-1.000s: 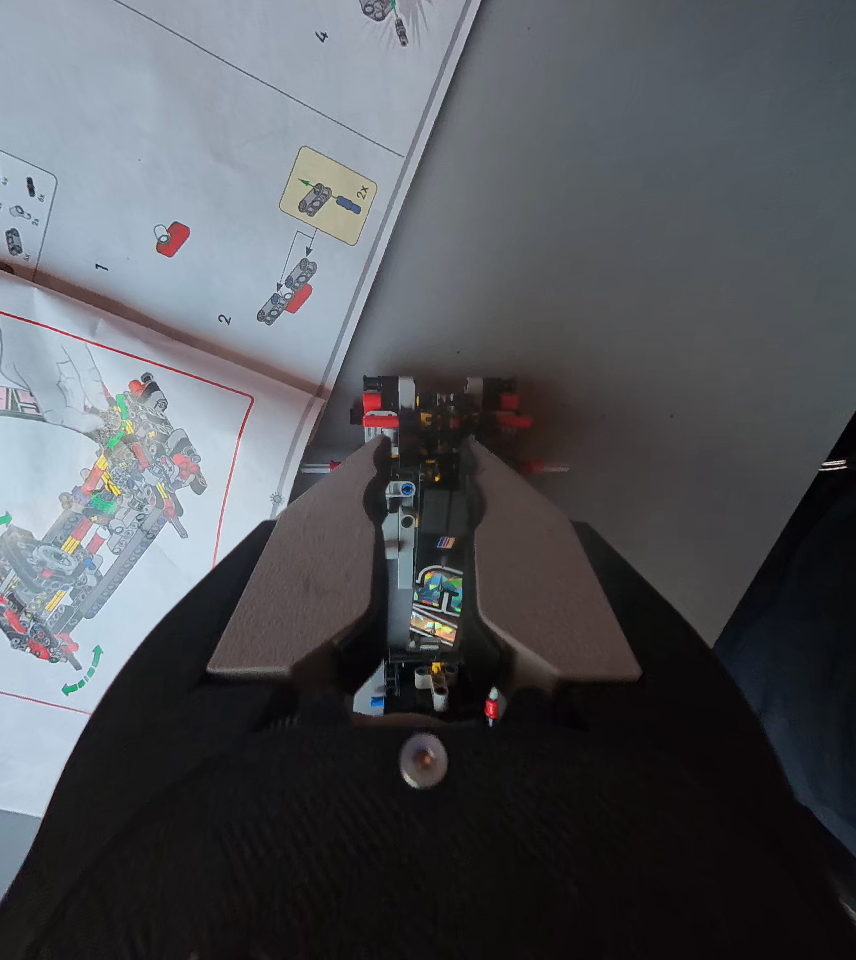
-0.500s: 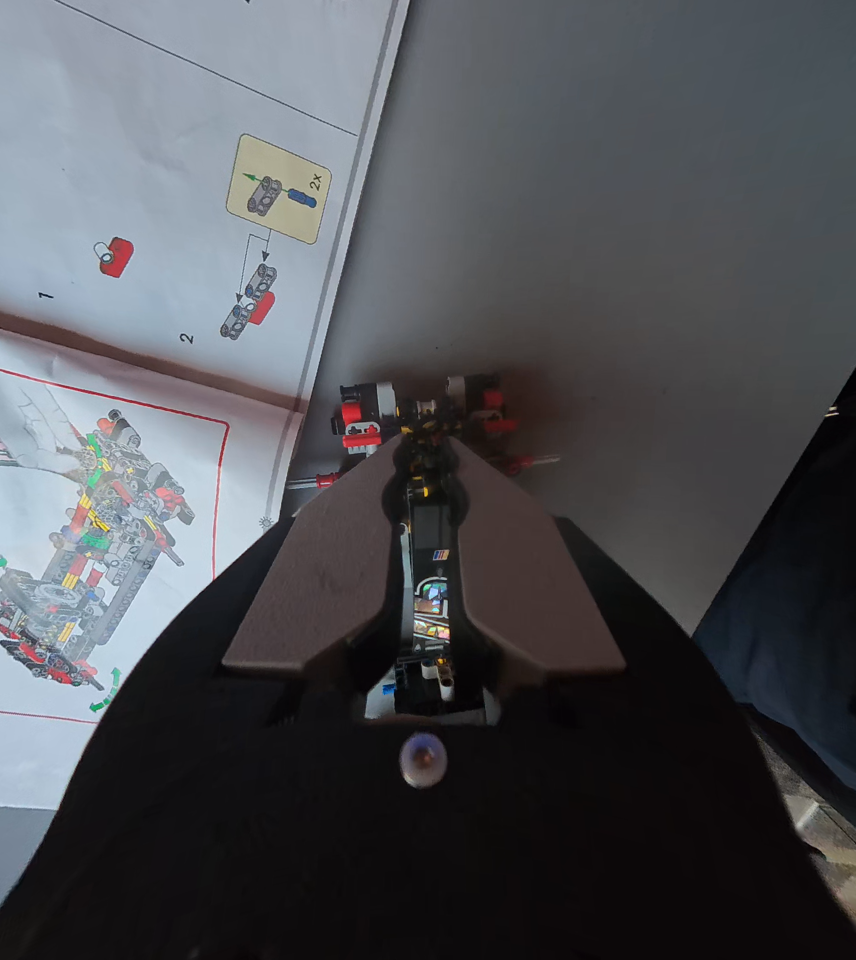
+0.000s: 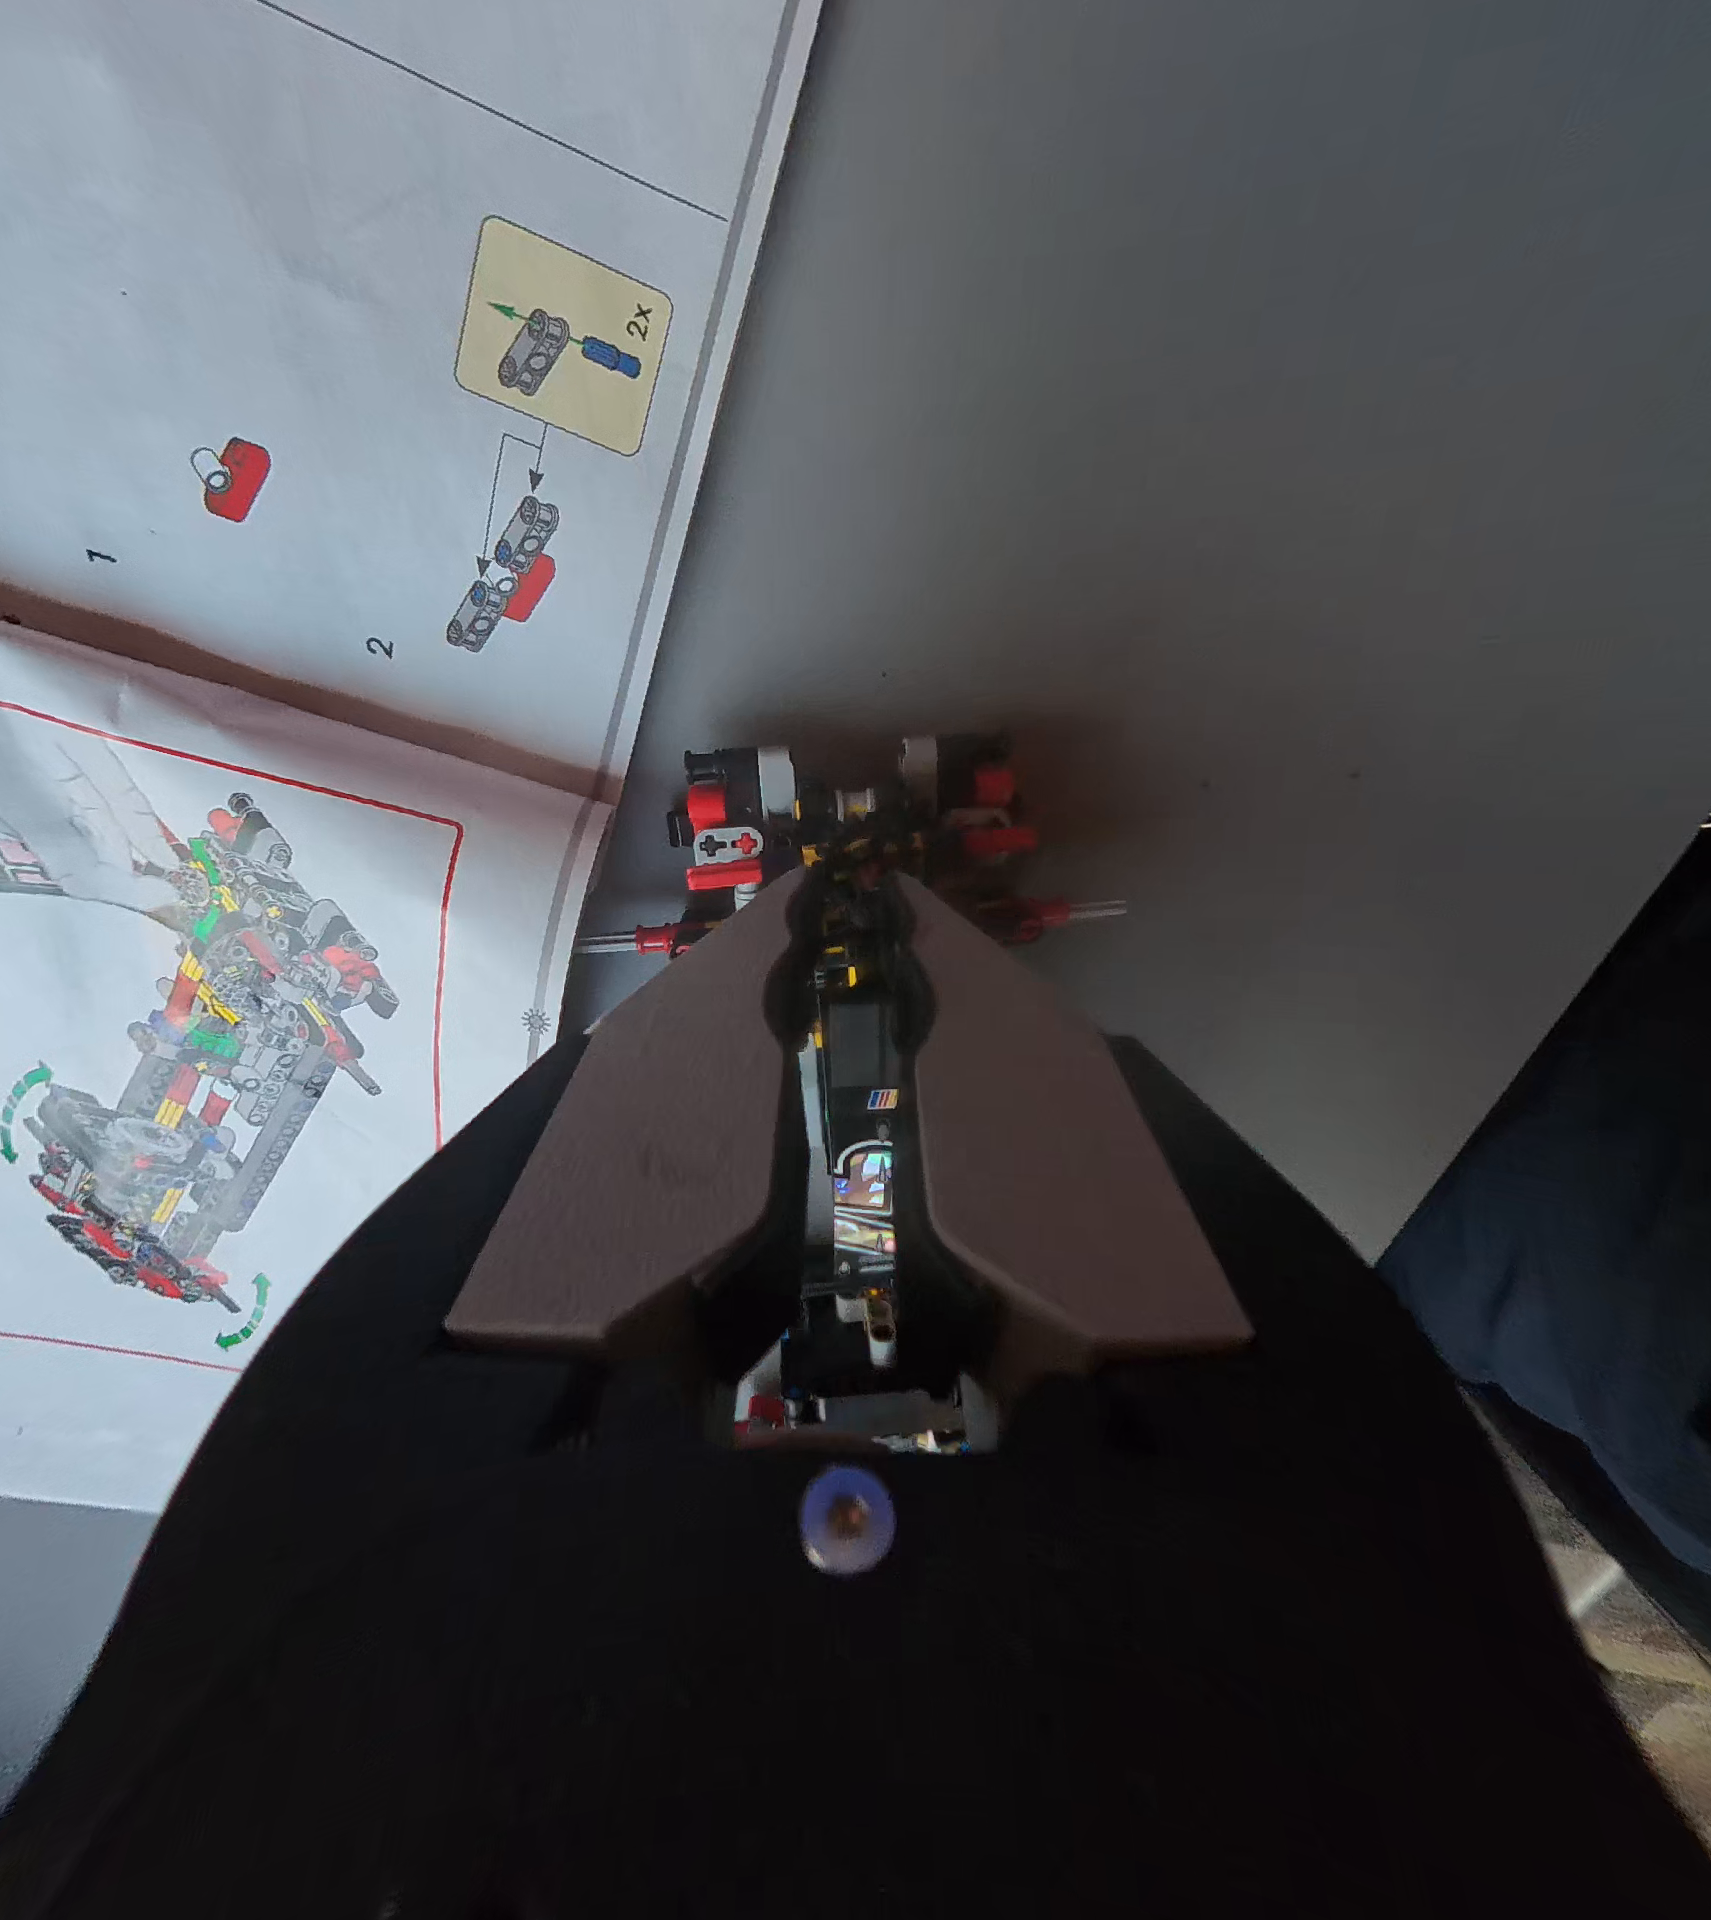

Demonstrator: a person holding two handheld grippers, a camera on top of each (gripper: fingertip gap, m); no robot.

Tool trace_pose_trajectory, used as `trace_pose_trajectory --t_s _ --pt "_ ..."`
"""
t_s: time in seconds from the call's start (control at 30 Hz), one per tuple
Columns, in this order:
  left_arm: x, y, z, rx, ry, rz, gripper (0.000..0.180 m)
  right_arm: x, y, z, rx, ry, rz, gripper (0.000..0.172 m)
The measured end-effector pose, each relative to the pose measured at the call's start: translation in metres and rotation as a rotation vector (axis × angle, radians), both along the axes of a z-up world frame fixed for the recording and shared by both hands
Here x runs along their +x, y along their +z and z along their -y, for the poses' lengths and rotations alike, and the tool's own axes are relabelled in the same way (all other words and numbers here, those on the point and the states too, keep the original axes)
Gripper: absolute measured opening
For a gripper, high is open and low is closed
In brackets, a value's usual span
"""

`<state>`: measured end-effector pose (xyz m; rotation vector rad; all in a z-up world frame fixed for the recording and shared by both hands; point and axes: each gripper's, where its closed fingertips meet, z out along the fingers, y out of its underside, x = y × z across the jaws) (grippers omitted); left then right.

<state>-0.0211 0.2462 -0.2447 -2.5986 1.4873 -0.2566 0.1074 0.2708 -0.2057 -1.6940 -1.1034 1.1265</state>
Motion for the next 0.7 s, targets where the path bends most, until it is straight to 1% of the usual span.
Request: trace_pose_trajectory --t_s 0.17,0.33,0.37,0.4,0.43,0.5,0.6,0.7 --pt "0.0 0.0 0.0 0.0 -0.003 -0.004 0.007 -0.001 -0.001 0.001 0.005 0.0 0.006 0.023" --pt "0.003 0.001 -0.002 0.033 0.002 0.005 0.007 0.002 0.002 -0.003 0.008 -0.012 -0.004 0.023" --pt "0.004 0.001 -0.002 0.037 0.008 0.014 0.012 0.004 0.004 -0.004 0.009 -0.014 -0.011 0.024" --pt "0.006 0.001 0.001 0.028 0.013 0.024 0.027 0.005 0.005 -0.006 0.012 -0.018 -0.018 0.024" --pt "0.007 0.001 0.004 0.012 0.013 0.027 0.03 0.006 0.006 -0.007 0.014 -0.021 -0.024 0.025" --pt "0.005 0.003 0.007 0.032 -0.001 0.02 0.033 0.008 0.005 -0.008 0.013 -0.014 -0.036 0.025" --pt "-0.003 0.021 0.007 0.103 0.022 0.062 0.041 0.007 0.002 -0.007 0.025 0.017 -0.047 0.028" --pt "-0.017 0.052 0.003 0.22 0.094 0.192 0.051 0.005 -0.002 -0.002 0.069 0.042 -0.046 0.032"
